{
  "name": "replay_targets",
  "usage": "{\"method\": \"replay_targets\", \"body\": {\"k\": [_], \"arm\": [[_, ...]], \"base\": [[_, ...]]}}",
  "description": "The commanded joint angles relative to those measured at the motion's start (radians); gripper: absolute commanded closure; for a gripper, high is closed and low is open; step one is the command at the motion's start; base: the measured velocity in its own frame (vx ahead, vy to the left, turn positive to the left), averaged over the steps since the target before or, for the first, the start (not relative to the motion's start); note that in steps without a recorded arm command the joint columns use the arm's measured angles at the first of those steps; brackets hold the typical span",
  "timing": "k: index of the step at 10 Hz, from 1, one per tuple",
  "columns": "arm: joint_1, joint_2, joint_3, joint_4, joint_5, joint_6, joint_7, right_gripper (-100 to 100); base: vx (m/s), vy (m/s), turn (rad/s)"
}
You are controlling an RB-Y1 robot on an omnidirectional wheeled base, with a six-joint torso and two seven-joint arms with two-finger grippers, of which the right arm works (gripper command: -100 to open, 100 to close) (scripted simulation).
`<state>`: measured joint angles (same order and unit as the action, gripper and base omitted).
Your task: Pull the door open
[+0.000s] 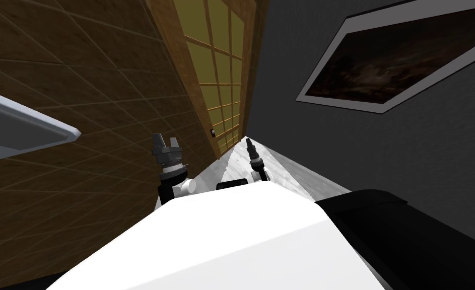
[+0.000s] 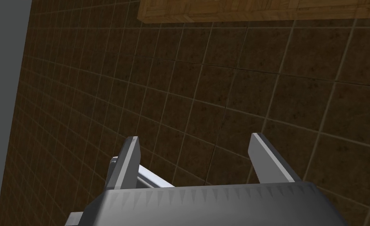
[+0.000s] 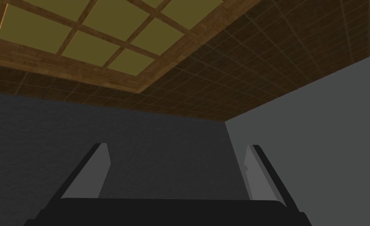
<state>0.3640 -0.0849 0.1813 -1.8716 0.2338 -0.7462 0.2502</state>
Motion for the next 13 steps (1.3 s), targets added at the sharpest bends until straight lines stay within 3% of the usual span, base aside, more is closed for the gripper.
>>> {"method": "replay_targets", "body": {"k": [1, 13], "arm": [[-0.02, -0.003, 0.008, 0.042, 0.011, -0.012, 0.024, -100], [-0.133, -0.027, 0.084, 0.32, 0.103, -0.089, 0.2, -100]], "base": [[0.109, 0.055, -0.06], [0.089, 0.066, -0.072]]}}
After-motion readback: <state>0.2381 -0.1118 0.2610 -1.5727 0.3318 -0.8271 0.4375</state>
